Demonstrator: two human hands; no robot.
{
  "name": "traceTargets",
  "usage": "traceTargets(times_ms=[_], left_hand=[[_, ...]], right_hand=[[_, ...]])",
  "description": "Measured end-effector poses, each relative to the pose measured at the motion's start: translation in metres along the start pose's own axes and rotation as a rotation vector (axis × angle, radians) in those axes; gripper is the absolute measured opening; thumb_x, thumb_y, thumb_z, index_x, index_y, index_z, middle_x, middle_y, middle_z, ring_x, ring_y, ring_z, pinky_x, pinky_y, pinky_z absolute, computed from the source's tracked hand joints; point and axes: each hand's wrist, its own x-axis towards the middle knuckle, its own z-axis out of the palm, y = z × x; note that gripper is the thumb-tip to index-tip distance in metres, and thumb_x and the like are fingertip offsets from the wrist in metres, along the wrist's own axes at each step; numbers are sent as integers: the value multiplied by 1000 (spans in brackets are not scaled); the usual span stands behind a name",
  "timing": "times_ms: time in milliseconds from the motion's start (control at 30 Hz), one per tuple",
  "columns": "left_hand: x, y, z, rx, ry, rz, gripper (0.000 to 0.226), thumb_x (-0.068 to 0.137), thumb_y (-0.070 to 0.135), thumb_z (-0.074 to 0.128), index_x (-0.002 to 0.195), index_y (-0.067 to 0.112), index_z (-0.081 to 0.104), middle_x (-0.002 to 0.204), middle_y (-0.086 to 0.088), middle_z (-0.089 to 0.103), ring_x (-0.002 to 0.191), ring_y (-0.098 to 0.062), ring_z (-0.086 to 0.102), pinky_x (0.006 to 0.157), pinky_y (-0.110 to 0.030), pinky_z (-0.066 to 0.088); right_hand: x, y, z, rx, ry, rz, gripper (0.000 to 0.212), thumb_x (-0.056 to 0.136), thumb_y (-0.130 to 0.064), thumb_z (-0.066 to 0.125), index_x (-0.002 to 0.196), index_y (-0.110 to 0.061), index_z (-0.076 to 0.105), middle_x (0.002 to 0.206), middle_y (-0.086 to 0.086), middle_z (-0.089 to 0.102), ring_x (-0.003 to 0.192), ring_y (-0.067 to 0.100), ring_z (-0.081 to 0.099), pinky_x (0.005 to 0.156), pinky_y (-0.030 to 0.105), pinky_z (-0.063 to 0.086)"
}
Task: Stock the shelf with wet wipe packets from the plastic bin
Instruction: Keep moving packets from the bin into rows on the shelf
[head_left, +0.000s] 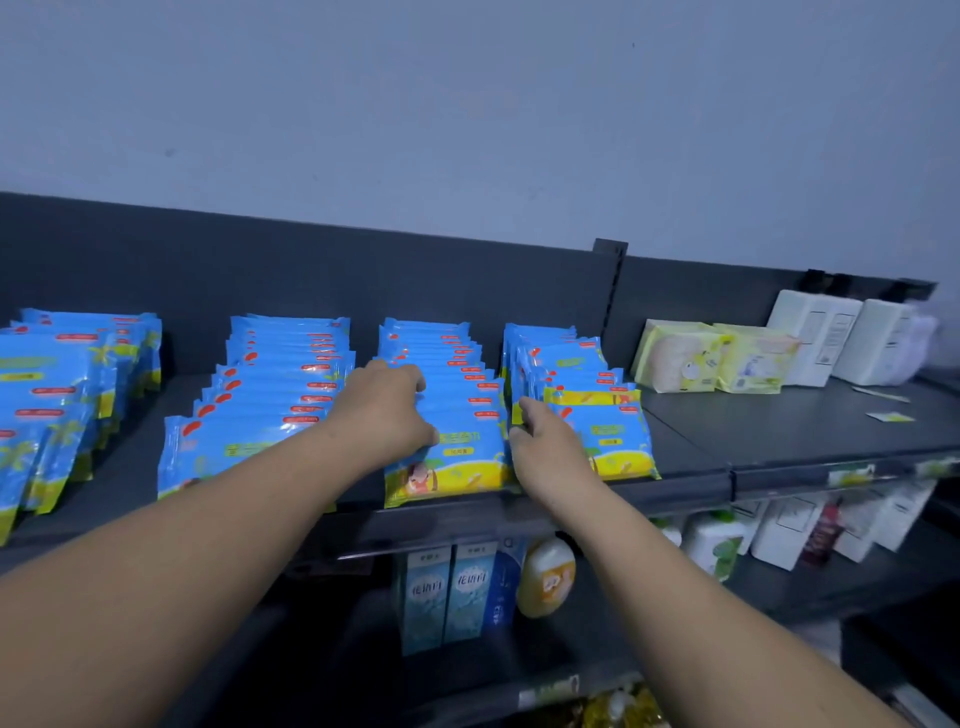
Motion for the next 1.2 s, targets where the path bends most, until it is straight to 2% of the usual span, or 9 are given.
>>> traceTargets(times_ms=[100, 167, 300, 400, 533, 633, 800, 1033, 1200], left_hand=[[-8, 8, 2, -6, 26, 75, 70, 75, 40, 74, 137, 22, 44, 135, -6, 42, 127, -26, 39, 97, -36, 40], [-16, 14, 4, 10, 58, 145, 72, 78, 42, 72, 140, 22, 40, 137, -5, 42, 129, -25, 36, 103, -37, 37], [-34, 28, 11, 99, 104, 298, 73, 83, 44, 66, 144, 22, 34, 140, -2, 40, 132, -23, 34, 107, -35, 32], [-47, 41, 21, 171, 117, 412, 73, 83, 44, 64, 145, 21, 33, 139, -1, 41, 130, -24, 36, 107, -34, 31], [-63, 65, 43, 203, 89, 546, 70, 83, 43, 64, 142, 18, 36, 134, -4, 45, 124, -25, 40, 102, -36, 37], [-76, 88, 68, 194, 37, 593, 71, 84, 43, 63, 143, 18, 34, 133, -3, 44, 123, -25, 40, 101, -35, 37], [-94, 122, 121, 157, -109, 650, 72, 87, 41, 62, 147, 18, 30, 142, -3, 38, 129, -25, 35, 106, -36, 34], [-115, 156, 193, 176, -228, 696, 68, 83, 45, 64, 140, 20, 37, 133, -4, 44, 120, -25, 43, 95, -39, 45], [-127, 164, 251, 146, -370, 684, 68, 87, 43, 61, 143, 18, 34, 139, -7, 40, 125, -28, 40, 100, -43, 41]], right_hand=[[-12, 1, -3, -98, 28, -123, 46, 102, -16, 39, 147, -18, 33, 148, 0, 40, 132, 19, 39, 97, 23, 33], [-18, 3, -7, -182, 45, -204, 46, 100, -16, 42, 146, -18, 35, 148, 0, 39, 133, 17, 37, 98, 22, 31], [-34, 17, -20, -406, 99, -341, 50, 95, -18, 52, 143, -14, 39, 146, 4, 40, 133, 22, 37, 107, 30, 30], [-46, 39, -35, -640, 160, -384, 53, 86, -20, 61, 136, -9, 47, 143, 13, 43, 129, 33, 43, 106, 39, 37], [-69, 70, -59, -776, 230, -327, 53, 74, -22, 70, 123, -8, 56, 129, 17, 53, 113, 39, 52, 92, 44, 44], [-88, 96, -75, -830, 256, -272, 54, 67, -20, 72, 118, -5, 59, 123, 17, 56, 110, 39, 54, 90, 45, 46], [-124, 149, -98, -880, 208, -127, 55, 74, -20, 66, 127, -8, 55, 136, 15, 49, 125, 37, 45, 102, 48, 38], [-169, 222, -116, -880, 107, 66, 59, 86, -22, 57, 142, -11, 39, 150, 12, 33, 138, 33, 29, 112, 46, 26], [-198, 275, -109, -802, 80, 161, 55, 81, -18, 61, 134, -10, 49, 142, 13, 42, 131, 35, 38, 105, 45, 31]])
